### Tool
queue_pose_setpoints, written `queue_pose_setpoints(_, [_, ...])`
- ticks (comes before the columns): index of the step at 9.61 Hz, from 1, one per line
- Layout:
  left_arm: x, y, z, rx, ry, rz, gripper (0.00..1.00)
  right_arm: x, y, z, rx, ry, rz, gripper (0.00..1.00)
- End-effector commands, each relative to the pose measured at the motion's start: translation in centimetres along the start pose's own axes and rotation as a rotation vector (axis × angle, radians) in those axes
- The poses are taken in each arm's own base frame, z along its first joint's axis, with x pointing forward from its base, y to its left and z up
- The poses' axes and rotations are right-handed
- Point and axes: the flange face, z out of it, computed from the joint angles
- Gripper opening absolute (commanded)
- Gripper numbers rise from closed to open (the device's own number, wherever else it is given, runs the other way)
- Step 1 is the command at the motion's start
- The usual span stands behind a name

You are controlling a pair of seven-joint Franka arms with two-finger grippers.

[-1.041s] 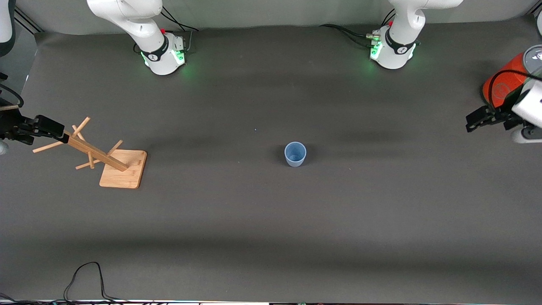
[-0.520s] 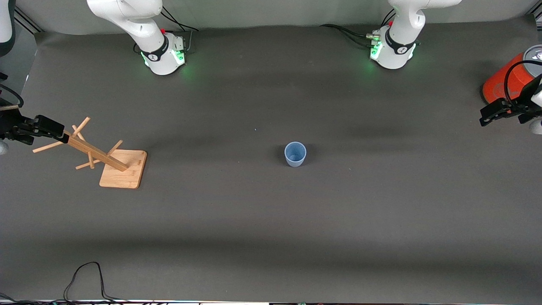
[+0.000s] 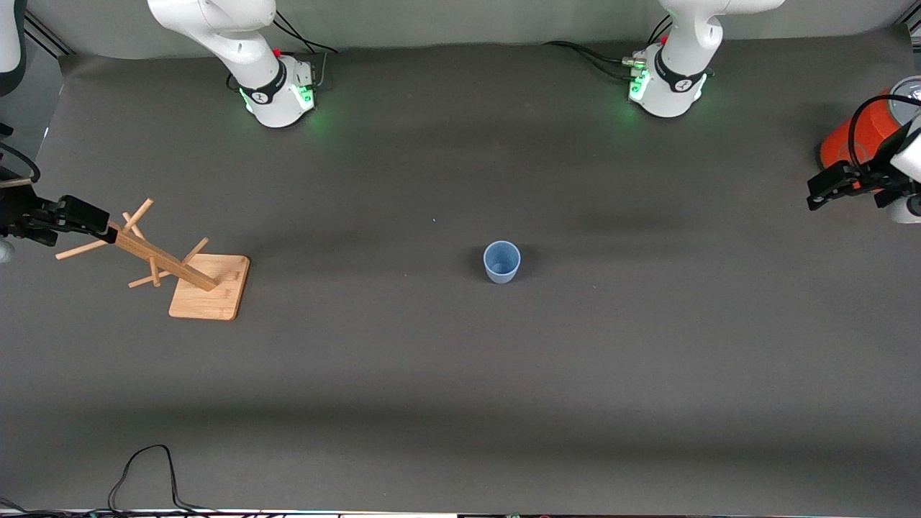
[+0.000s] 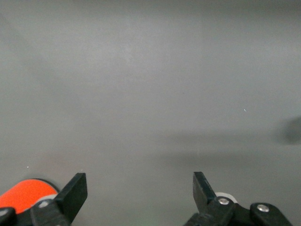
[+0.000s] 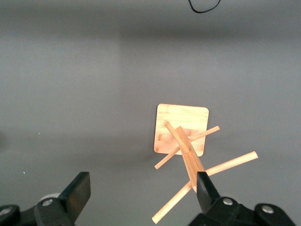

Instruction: Rotate and upright cup with both arms

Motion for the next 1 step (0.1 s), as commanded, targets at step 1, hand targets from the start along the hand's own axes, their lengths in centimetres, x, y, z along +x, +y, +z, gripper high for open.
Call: queue_pose_setpoints(1, [0.27, 0.09, -0.47, 0.01, -0.011, 0.003, 1.0, -0.05, 0.2, -0.12, -0.011, 0.008, -0.022, 1.0])
